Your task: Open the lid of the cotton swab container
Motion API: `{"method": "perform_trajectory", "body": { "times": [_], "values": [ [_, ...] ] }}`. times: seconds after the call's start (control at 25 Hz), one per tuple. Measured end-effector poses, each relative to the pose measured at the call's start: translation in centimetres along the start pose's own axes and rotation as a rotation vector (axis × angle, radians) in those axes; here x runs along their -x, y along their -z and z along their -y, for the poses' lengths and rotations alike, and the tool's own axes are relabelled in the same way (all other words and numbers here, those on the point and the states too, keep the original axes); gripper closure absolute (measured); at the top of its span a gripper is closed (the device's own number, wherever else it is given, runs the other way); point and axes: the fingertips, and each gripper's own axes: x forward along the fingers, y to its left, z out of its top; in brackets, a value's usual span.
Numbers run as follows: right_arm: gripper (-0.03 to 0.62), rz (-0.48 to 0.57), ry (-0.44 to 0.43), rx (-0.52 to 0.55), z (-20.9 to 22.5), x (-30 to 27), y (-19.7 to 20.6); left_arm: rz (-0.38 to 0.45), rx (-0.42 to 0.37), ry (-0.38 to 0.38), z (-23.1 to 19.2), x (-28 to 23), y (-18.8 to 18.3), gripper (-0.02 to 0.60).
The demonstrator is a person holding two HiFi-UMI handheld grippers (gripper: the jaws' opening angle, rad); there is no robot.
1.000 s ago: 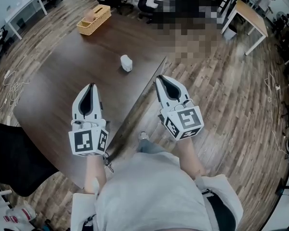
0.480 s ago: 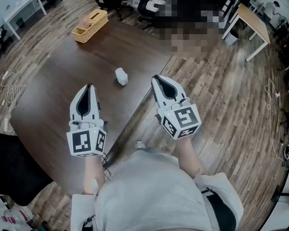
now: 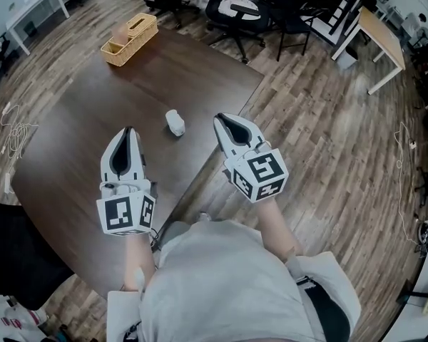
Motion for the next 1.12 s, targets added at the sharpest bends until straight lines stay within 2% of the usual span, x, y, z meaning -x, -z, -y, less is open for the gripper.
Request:
{"method": "perform_trajectory", "body": {
  "times": [0.56, 0.88, 1.04, 1.12],
  "values": [
    [0.569, -0.251, -0.028, -0.121, -0.3, -5.1, 9.0, -0.083, 0.014, 0.022, -2.1, -2.2, 2.4, 0.569],
    [0.569, -0.409, -0.044, -0.193, -1.7, -7.4, 15.7, -0.131, 0.019, -0.008, -4.3, -1.5, 3.9, 0.569],
    [0.565, -0.47, -0.062, -0.19, -2.4, -8.4, 18.2, -0.15, 0.022, -0.033, -4.9, -0.8, 4.4, 0.569],
    [0.54, -0.493, -0.077, -0.186, -2.8, -9.3, 19.3, -0.158, 0.022, -0.046, -5.3, -0.5, 4.6, 0.569]
  ]
}}
